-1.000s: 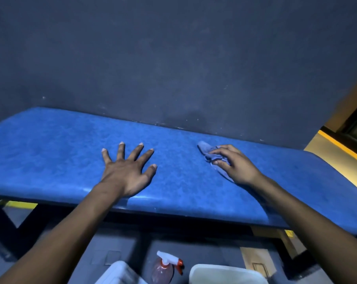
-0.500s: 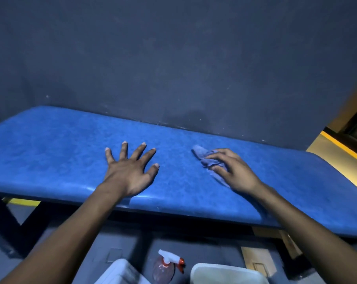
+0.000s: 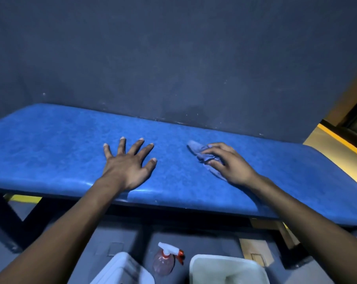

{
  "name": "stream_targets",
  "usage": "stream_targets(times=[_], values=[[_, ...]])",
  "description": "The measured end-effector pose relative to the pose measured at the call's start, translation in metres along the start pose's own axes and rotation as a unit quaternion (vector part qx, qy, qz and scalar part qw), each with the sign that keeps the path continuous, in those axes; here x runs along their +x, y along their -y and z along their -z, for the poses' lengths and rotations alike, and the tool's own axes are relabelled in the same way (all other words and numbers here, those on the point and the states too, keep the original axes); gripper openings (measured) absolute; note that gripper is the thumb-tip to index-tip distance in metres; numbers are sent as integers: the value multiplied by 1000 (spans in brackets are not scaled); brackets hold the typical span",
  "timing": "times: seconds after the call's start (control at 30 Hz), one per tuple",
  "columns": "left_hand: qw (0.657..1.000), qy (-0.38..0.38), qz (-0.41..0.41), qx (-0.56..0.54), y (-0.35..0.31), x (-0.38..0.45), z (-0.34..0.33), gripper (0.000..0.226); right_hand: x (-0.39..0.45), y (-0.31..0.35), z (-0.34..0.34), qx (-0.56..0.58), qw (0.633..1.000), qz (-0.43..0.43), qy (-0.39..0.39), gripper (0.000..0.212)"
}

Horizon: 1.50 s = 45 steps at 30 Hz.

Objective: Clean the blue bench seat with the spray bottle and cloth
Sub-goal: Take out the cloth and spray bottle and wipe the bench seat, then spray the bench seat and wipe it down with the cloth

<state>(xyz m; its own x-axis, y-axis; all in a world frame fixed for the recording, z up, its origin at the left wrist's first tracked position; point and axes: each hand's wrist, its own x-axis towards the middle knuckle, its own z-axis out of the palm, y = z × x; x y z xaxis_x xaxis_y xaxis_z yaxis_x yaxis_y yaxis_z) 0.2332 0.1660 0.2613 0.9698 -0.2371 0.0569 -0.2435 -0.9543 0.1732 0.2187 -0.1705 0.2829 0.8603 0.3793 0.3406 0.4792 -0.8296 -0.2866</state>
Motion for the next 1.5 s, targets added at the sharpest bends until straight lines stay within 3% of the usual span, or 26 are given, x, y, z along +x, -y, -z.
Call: stream_targets(times=[0.13, 0.37, 0.4, 0.43, 0.5, 0.57, 0.6, 0.67, 0.8, 0.87, 0.93, 1.0, 1.07, 1.13, 1.33, 1.5], values=[[1000, 9, 10, 2, -2, 2, 2, 68, 26, 4, -14, -20, 994, -100, -30, 30], [993, 114, 24, -9, -4, -1, 22, 65, 22, 54, -23, 12, 999, -24, 29, 39], [994, 103, 19, -13, -6, -10, 25, 63, 21, 53, -22, 6, 999, -18, 31, 41], [998, 58, 6, -26, -10, -24, 23, 60, 19, 53, -22, 6, 999, -21, 32, 41], [985, -128, -59, -99, -21, -74, 2, 47, 16, 52, -25, 16, 999, -36, 19, 38], [923, -298, -153, -188, -39, -136, -42, 33, 13, 53, -29, 31, 999, -39, -3, 35], [904, -325, -175, -216, -46, -158, -72, 30, 12, 52, -31, 33, 999, -36, -12, 34], [912, -265, -151, -273, -50, -178, -134, 38, 12, 50, -32, 35, 999, -33, -22, 33], [941, 22, -17, -339, -35, -154, -235, 95, 12, 49, -35, 44, 998, -39, -38, 32], [930, 118, 4, -347, -30, -135, -270, 117, 11, 48, -36, 47, 997, -40, -41, 32], [913, 161, 4, -376, -36, -120, -287, 116, 12, 47, -36, 48, 997, -41, -39, 32], [908, 158, -4, -388, -45, -110, -298, 86, 14, 44, -37, 50, 997, -39, -36, 31], [916, 98, 10, -389, -50, -108, -306, 53, 15, 41, -38, 54, 997, -35, -30, 31], [916, 37, 34, -399, -51, -114, -313, 38, 16, 40, -40, 56, 997, -37, -25, 32], [885, -69, 176, -427, -57, -140, -328, 13, 16, 40, -40, 65, 996, -45, -29, 32], [859, -108, 251, -432, -64, -146, -319, 29, 15, 41, -39, 73, 996, -47, -29, 31]])
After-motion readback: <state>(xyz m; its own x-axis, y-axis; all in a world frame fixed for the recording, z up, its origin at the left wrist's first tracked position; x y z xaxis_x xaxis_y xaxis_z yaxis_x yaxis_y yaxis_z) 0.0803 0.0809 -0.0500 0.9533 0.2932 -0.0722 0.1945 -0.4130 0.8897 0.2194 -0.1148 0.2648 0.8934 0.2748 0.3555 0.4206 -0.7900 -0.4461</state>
